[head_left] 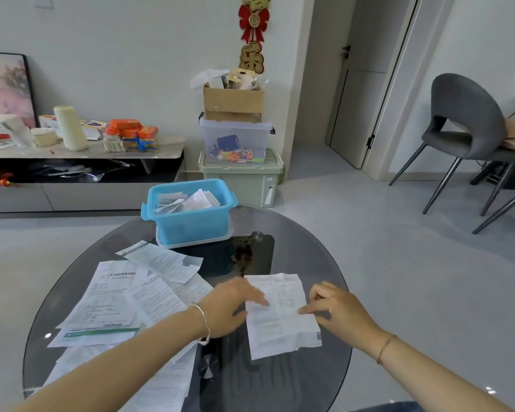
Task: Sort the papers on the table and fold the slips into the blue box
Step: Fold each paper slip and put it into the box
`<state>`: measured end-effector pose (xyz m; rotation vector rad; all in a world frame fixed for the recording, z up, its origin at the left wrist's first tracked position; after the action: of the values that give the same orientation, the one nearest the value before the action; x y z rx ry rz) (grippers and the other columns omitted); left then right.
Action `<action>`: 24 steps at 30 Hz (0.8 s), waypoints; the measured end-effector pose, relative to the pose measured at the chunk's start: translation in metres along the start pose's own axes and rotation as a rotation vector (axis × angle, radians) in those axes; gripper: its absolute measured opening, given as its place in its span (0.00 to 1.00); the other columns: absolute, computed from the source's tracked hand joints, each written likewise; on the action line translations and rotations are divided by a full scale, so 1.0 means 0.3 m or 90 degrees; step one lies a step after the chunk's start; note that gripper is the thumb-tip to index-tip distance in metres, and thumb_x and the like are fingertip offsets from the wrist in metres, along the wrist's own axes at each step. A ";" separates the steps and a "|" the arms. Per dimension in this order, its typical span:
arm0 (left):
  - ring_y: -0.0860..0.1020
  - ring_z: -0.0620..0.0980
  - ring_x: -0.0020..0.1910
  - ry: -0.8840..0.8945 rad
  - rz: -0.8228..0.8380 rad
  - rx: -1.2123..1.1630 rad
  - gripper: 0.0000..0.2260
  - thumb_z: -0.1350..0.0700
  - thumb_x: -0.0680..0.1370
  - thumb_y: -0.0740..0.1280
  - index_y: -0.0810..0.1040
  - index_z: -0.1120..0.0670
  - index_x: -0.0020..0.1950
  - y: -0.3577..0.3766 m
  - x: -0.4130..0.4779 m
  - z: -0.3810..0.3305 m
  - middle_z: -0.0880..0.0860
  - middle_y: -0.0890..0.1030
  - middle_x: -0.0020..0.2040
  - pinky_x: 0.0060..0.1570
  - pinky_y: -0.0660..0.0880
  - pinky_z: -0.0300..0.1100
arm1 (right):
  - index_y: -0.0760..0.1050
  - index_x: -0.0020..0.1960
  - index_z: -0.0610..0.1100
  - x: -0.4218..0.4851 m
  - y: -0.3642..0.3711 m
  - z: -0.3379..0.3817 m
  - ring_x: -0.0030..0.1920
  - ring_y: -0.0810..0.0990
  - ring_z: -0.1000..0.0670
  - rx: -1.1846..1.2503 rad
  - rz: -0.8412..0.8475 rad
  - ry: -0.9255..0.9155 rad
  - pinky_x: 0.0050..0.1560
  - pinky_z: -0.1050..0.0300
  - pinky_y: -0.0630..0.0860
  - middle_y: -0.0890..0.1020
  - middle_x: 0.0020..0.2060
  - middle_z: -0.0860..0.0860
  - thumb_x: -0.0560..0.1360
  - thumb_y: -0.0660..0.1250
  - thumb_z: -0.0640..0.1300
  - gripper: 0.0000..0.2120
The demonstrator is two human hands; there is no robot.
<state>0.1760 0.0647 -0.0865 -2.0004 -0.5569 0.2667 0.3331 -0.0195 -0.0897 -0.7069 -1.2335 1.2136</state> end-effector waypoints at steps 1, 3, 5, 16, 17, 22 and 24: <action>0.67 0.45 0.68 -0.008 0.056 0.017 0.19 0.61 0.79 0.61 0.73 0.44 0.68 0.037 -0.012 0.006 0.46 0.71 0.69 0.70 0.63 0.37 | 0.83 0.48 0.57 -0.001 0.003 -0.001 0.40 0.66 0.61 -0.002 -0.001 0.000 0.36 0.73 0.58 0.72 0.37 0.60 0.68 0.76 0.42 0.13; 0.66 0.45 0.70 -0.016 0.105 0.037 0.21 0.60 0.79 0.61 0.70 0.43 0.70 0.075 -0.023 0.019 0.45 0.68 0.71 0.70 0.61 0.35 | 0.83 0.49 0.56 -0.002 0.006 -0.008 0.43 0.69 0.61 -0.008 0.000 0.003 0.39 0.72 0.62 0.75 0.41 0.61 0.70 0.74 0.44 0.11; 0.64 0.44 0.72 -0.017 0.112 0.041 0.22 0.57 0.79 0.62 0.68 0.43 0.71 0.088 -0.025 0.033 0.44 0.67 0.73 0.71 0.61 0.37 | 0.82 0.53 0.56 0.000 0.030 -0.013 0.50 0.72 0.64 0.028 0.047 0.035 0.48 0.71 0.67 0.78 0.49 0.64 0.72 0.72 0.45 0.11; 0.79 0.45 0.55 -0.191 -0.016 -0.200 0.19 0.50 0.79 0.65 0.70 0.51 0.69 0.034 0.034 0.098 0.50 0.81 0.58 0.59 0.74 0.39 | 0.67 0.24 0.47 0.053 0.066 -0.130 0.25 0.60 0.56 0.340 -0.060 0.360 0.30 0.62 0.55 0.64 0.21 0.55 0.75 0.69 0.49 0.23; 0.80 0.47 0.53 -0.226 -0.037 -0.195 0.22 0.52 0.78 0.66 0.66 0.51 0.71 0.030 0.044 0.113 0.52 0.82 0.57 0.59 0.75 0.41 | 0.73 0.27 0.44 0.060 0.069 -0.133 0.25 0.64 0.57 0.347 -0.067 0.369 0.30 0.63 0.59 0.70 0.22 0.52 0.74 0.71 0.48 0.18; 0.77 0.52 0.60 -0.291 -0.054 -0.143 0.39 0.54 0.76 0.70 0.47 0.49 0.78 0.024 0.074 0.105 0.54 0.73 0.68 0.65 0.70 0.43 | 0.80 0.37 0.44 0.079 0.091 -0.171 0.33 0.79 0.53 0.364 -0.090 0.434 0.34 0.63 0.72 0.83 0.33 0.51 0.71 0.74 0.47 0.08; 0.76 0.52 0.61 -0.295 -0.049 -0.126 0.42 0.54 0.75 0.71 0.44 0.48 0.78 0.040 0.085 0.105 0.53 0.72 0.69 0.65 0.70 0.43 | 0.78 0.37 0.44 0.088 0.093 -0.175 0.33 0.78 0.51 0.339 -0.095 0.443 0.33 0.62 0.71 0.82 0.33 0.50 0.71 0.73 0.49 0.10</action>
<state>0.1884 0.0971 -0.1108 -2.1086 -0.9813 0.6579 0.3715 0.0231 -0.1200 -0.5492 -0.3536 0.9828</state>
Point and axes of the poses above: each hand's wrist, its own x-axis towards the middle knuckle, its own y-axis out of the palm, z = x × y, the point moved 9 cm from there along x, towards the middle knuckle
